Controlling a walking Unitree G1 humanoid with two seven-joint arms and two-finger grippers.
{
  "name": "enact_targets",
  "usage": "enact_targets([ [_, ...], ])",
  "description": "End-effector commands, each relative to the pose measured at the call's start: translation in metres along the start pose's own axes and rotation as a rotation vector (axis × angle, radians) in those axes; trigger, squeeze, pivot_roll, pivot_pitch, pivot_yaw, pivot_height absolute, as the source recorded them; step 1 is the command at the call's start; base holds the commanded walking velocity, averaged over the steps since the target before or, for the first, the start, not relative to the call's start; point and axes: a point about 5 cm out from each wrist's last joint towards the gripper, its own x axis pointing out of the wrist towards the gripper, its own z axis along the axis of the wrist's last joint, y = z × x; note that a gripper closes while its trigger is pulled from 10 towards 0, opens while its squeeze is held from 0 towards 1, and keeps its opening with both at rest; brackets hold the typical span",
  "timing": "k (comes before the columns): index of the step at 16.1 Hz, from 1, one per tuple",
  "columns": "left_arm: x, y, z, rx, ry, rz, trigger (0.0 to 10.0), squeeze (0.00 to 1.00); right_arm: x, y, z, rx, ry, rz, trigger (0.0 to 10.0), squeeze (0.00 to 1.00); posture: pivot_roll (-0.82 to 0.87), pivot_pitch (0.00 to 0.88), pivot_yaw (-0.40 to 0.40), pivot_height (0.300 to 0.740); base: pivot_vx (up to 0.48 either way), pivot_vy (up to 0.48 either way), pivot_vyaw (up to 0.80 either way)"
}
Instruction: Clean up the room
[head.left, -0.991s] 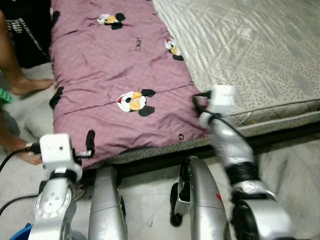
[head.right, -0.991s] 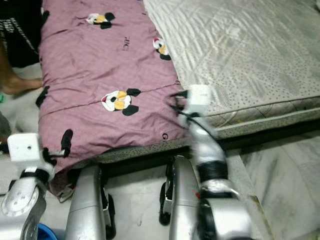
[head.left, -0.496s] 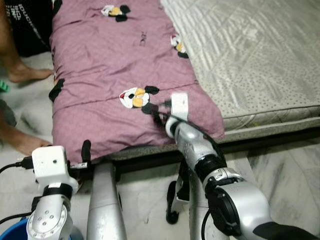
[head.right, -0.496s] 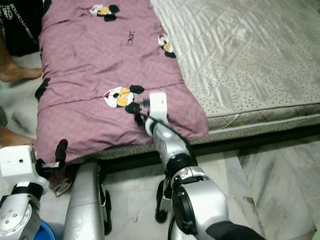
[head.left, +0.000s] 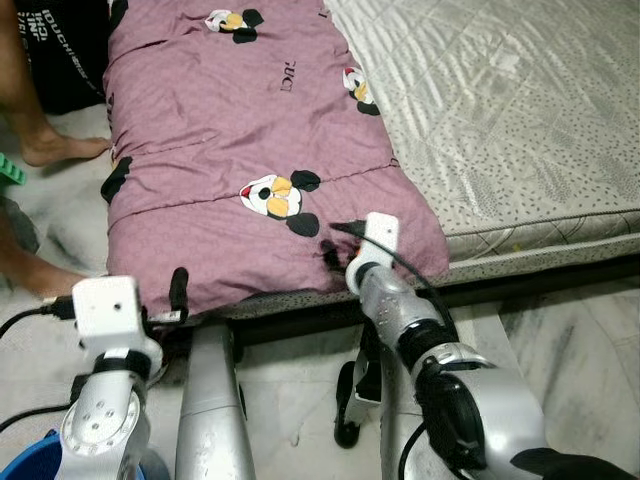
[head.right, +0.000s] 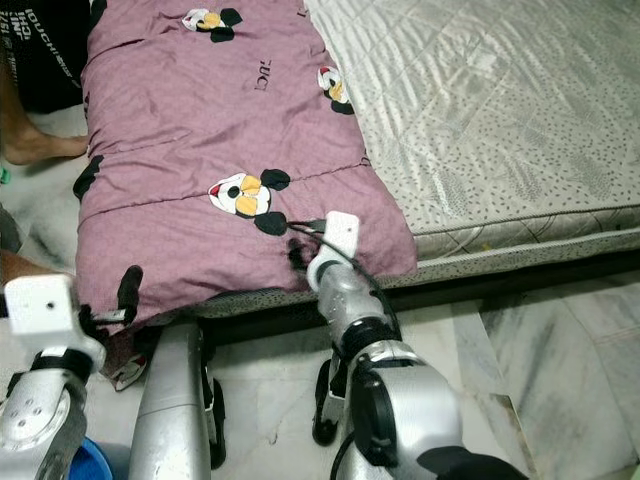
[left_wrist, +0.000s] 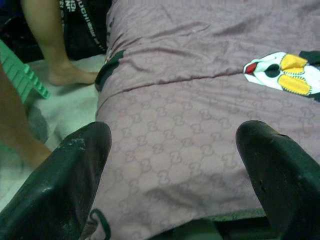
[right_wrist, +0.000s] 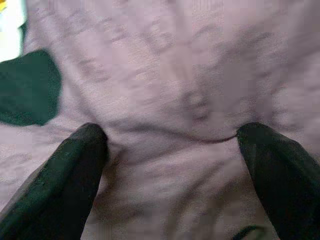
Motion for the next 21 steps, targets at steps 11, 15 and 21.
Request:
enact_targets([
  [11,0.007,-0.004,-0.027,-0.036,0.049,0.030,10.0,0.00,-0.078,-0.083,0.007,-0.218,-0.334,-0.034,10.0,1.00,0.03,0.078,-0.023,0.556,0.000,0.000,0.00],
  [15,0.021,0.000,-0.036,-0.049,0.041,0.059,10.0,0.00,-0.107,-0.065,0.012,-0.225,-0.439,0.026,10.0,0.00,-0.04,0.010,0.027,0.556,0.000,0.000,0.00],
  [21,0.042,-0.021,-0.030,-0.085,-0.025,-0.035,10.0,0.00,-0.110,-0.044,0.039,-0.226,-0.520,0.131,10.0,0.00,-0.07,0.000,0.033,0.574,0.000,0.000,0.00],
])
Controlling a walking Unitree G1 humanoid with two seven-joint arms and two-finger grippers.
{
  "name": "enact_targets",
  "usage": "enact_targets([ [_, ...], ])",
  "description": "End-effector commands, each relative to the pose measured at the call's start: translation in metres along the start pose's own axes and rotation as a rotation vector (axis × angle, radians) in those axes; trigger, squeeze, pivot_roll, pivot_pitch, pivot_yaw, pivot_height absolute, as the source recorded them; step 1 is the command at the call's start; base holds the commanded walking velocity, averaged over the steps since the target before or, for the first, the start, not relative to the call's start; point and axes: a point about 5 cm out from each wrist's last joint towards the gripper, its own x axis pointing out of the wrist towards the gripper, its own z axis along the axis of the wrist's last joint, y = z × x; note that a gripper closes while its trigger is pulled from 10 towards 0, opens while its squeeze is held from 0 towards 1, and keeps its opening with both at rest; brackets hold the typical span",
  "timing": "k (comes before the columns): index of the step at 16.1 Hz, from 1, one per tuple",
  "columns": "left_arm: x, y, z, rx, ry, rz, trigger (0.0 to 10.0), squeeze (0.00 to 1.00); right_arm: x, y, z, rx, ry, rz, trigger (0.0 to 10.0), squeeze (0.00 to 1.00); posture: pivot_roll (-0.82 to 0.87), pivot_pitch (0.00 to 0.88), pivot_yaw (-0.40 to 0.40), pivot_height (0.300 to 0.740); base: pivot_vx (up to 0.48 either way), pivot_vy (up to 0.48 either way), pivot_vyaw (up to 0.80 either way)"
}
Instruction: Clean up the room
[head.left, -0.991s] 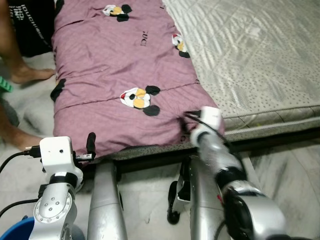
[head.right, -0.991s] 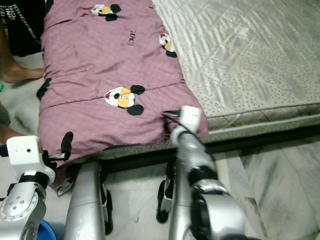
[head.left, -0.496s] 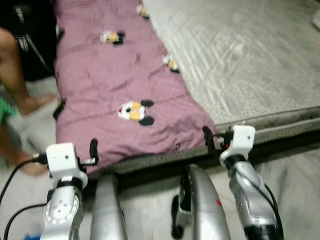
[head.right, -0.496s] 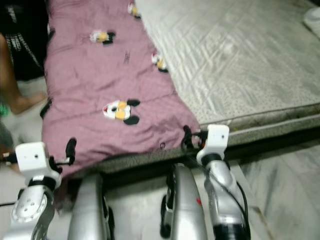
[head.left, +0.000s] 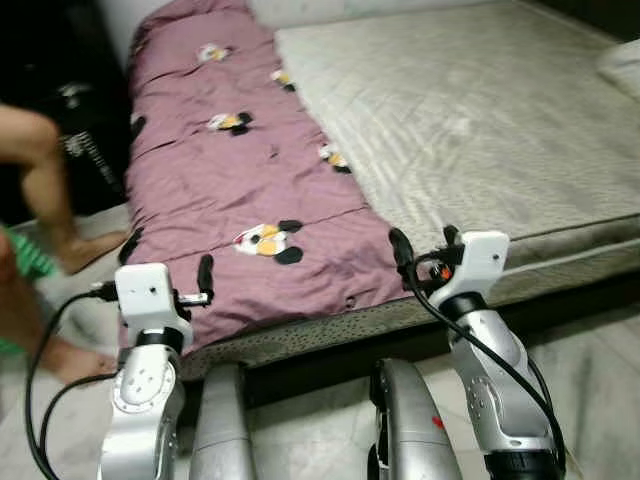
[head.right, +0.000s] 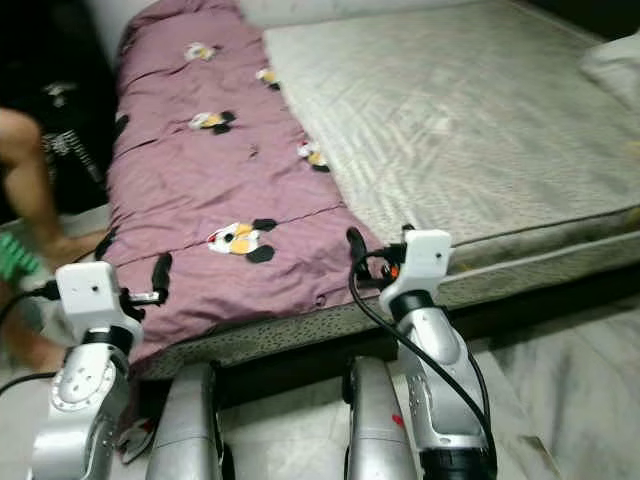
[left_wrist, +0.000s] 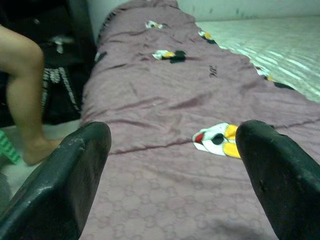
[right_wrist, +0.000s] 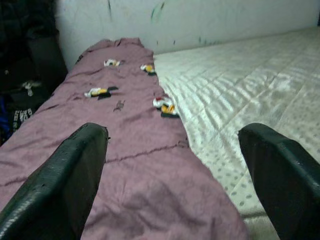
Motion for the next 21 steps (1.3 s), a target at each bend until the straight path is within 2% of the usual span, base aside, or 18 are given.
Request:
enact_targets([
  [1,0.001,-0.002,-0.001,-0.011,-0.003,-0.005,10.0,0.00,0.006,0.001,0.011,-0.003,-0.027,0.012,10.0,0.00,-0.07,0.000,0.020,0.584,0.000,0.000,0.00],
  [4,0.007,-0.005,0.002,-0.012,-0.027,-0.012,10.0,0.00,0.012,0.002,0.015,-0.008,-0.034,0.035,10.0,0.00,-0.07,0.000,0.019,0.614,0.000,0.000,0.00],
  [9,0.014,-0.006,0.007,-0.002,-0.045,-0.029,10.0,0.00,0.012,0.004,0.012,0.008,-0.016,0.046,10.0,0.00,-0.07,0.004,0.028,0.669,0.000,0.000,0.00],
  [16,0.014,-0.004,0.006,-0.013,-0.043,-0.006,10.0,0.00,0.018,0.004,0.013,0.004,-0.012,0.046,10.0,0.00,-0.06,0.010,0.023,0.739,0.000,0.000,0.00],
  [21,0.014,0.001,0.005,0.021,-0.044,0.020,10.0,0.00,0.021,0.005,0.012,-0.006,-0.005,0.057,10.0,0.00,-0.05,0.009,0.017,0.740,0.000,0.000,0.00],
])
